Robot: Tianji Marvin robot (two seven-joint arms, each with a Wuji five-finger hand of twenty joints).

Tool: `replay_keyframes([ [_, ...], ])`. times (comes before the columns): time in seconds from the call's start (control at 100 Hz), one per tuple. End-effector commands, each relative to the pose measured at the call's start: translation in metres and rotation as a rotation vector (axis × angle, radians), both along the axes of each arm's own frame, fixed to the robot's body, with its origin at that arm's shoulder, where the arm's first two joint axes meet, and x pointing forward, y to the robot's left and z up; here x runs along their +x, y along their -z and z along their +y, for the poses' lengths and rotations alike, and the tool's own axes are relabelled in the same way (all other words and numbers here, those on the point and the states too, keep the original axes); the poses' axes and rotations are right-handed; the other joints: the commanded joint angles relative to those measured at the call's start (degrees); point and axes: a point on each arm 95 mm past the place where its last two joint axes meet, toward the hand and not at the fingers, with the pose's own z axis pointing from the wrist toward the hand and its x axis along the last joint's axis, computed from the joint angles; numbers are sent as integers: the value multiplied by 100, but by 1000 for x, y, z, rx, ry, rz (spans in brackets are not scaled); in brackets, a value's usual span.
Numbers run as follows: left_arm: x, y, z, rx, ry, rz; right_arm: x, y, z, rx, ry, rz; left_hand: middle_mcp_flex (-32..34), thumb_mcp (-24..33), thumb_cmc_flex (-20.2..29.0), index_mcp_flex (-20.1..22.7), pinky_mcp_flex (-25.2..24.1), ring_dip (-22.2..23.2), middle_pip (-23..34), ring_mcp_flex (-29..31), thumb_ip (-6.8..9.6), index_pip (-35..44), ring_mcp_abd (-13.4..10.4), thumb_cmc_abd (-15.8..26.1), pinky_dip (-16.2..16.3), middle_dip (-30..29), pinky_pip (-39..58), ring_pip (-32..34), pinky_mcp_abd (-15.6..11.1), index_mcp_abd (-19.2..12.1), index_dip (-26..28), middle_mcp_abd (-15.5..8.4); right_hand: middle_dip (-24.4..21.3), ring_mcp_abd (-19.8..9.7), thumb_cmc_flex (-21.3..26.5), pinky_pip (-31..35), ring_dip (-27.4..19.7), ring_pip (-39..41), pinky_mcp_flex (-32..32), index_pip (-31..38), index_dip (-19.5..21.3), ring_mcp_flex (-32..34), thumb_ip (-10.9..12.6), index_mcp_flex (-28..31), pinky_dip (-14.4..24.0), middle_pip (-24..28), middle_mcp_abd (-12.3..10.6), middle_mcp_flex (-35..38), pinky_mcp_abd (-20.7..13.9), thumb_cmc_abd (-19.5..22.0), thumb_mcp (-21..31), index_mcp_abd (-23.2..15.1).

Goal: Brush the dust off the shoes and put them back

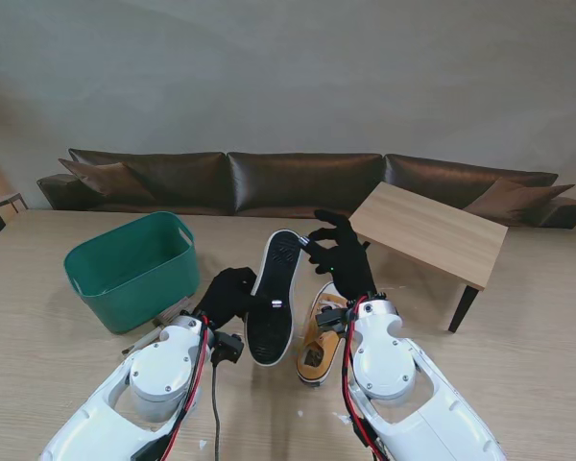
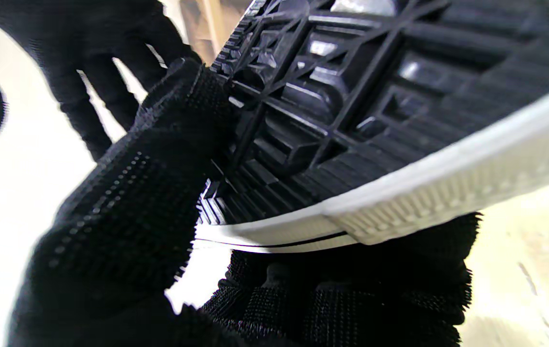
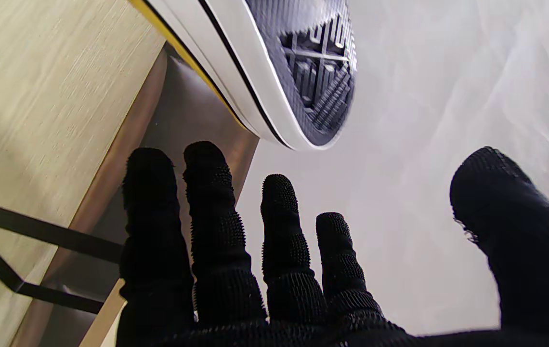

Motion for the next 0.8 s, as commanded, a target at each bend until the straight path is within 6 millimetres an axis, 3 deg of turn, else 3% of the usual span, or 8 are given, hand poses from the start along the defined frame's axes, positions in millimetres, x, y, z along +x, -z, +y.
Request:
replay_keyframes([
  [0.0, 5, -3, 1, 17, 13, 6, 1, 4, -2, -20, 1, 5, 269, 1356, 906, 469, 263, 145, 154, 501, 367, 1172, -744, 635, 45, 79, 229, 833, -477, -677, 233, -271, -40, -106, -187, -120, -34, -25, -2016, 115, -91, -33, 148, -23, 79, 117, -156, -102, -200, 131, -87, -86],
  [0.39, 14, 23, 4, 181, -4, 153, -1, 18, -15, -44, -1, 16, 276, 1360, 909, 490, 310, 164, 132, 501, 365, 1150, -730, 621, 63, 48, 245, 876, -401, -653, 213, -244, -58, -69, -187, -135, -49, -5, -1947, 154, -77, 86, 156, 289, 131, 121, -65, 72, -153, 180, 64, -5],
  [0.79, 22, 47, -6, 303, -20, 239, -2, 31, -23, -18, -3, 52, 175, 1346, 927, 419, 64, 228, 99, 469, 378, 1108, -708, 683, 66, 61, 206, 904, -274, -542, 259, -159, -65, -39, -168, -128, -53, -7, -1924, 143, -57, 136, 155, 400, 146, 102, -28, 153, -132, 192, 158, 34],
])
